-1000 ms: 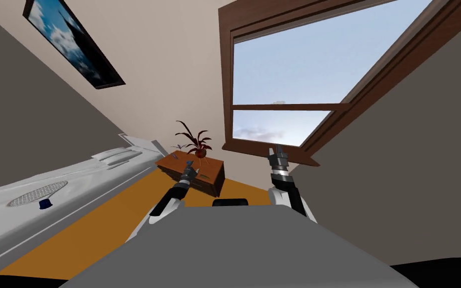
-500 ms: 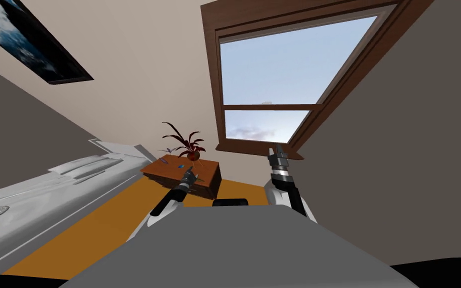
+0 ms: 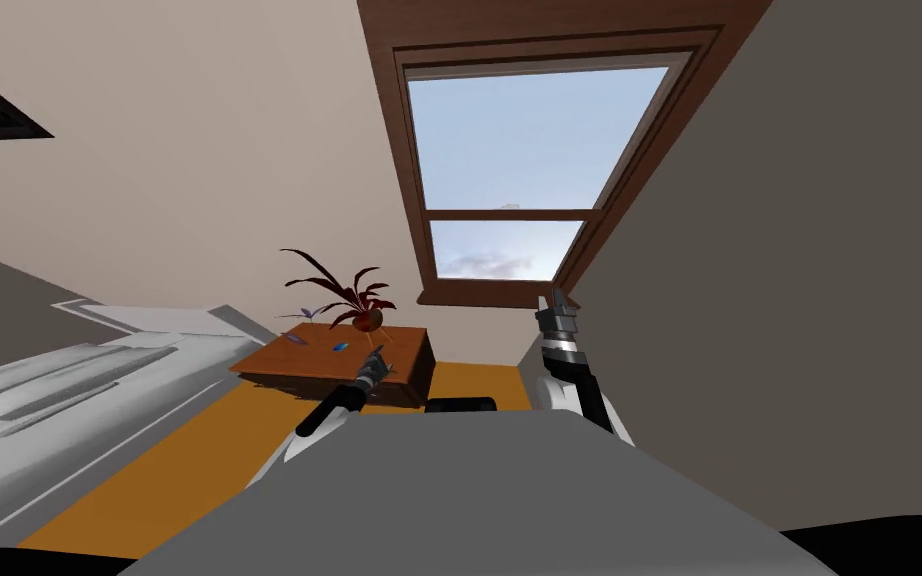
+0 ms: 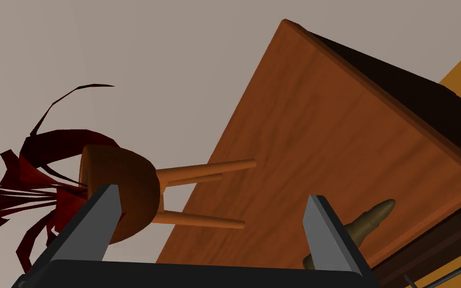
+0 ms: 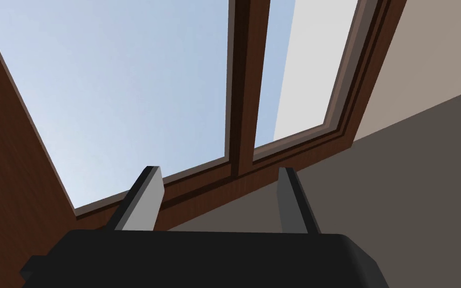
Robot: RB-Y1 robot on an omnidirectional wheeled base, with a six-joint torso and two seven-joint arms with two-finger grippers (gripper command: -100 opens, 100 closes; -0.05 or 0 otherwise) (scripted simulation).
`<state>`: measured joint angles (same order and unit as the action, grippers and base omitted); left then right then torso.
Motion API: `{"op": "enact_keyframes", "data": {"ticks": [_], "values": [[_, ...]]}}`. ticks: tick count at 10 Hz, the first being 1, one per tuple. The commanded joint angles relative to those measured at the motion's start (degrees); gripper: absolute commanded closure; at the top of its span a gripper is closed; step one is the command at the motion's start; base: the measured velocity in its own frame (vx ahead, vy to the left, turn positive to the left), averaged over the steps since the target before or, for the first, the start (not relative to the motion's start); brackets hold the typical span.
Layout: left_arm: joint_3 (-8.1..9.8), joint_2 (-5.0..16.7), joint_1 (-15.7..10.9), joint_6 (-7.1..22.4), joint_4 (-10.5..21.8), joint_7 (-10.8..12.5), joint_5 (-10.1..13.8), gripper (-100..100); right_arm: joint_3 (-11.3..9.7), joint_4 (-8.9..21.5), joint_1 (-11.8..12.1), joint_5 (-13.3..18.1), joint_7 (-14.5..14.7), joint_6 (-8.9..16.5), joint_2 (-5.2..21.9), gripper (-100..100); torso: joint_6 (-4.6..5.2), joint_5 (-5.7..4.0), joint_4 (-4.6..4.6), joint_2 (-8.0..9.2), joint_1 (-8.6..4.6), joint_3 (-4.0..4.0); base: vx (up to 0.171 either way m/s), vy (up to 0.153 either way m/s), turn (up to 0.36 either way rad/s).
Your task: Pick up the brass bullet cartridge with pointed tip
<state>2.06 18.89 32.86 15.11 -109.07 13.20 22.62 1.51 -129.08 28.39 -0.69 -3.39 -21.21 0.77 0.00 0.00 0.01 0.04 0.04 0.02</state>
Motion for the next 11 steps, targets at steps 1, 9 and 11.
{"op": "enact_keyframes", "data": {"ticks": [1, 9, 11], "values": [[0.40, 0.0, -0.3, 1.9, 0.7, -0.1, 0.5, -100, 0.0, 0.0, 0.0, 0.0, 0.0, 0.0, 0.0, 0, 0.00, 0.00, 0.00, 0.00, 0.00, 0.00, 0.018, 0.003, -0.138], [2.66, 1.5, 0.6, 11.7, 8.3, -1.3, 5.0, -100, 0.0, 0.0, 0.0, 0.0, 0.0, 0.0, 0.0, 0, -0.03, 0.01, 0.01, 0.03, 0.09, 0.02, 0.016, 0.011, -0.228], [3.81, 2.2, 1.0, 15.4, 12.2, -2.2, 6.8, -100, 0.0, 0.0, 0.0, 0.0, 0.0, 0.0, 0.0, 0, -0.04, 0.02, 0.01, 0.07, 0.09, 0.04, 0.006, 0.029, -0.331]]}}
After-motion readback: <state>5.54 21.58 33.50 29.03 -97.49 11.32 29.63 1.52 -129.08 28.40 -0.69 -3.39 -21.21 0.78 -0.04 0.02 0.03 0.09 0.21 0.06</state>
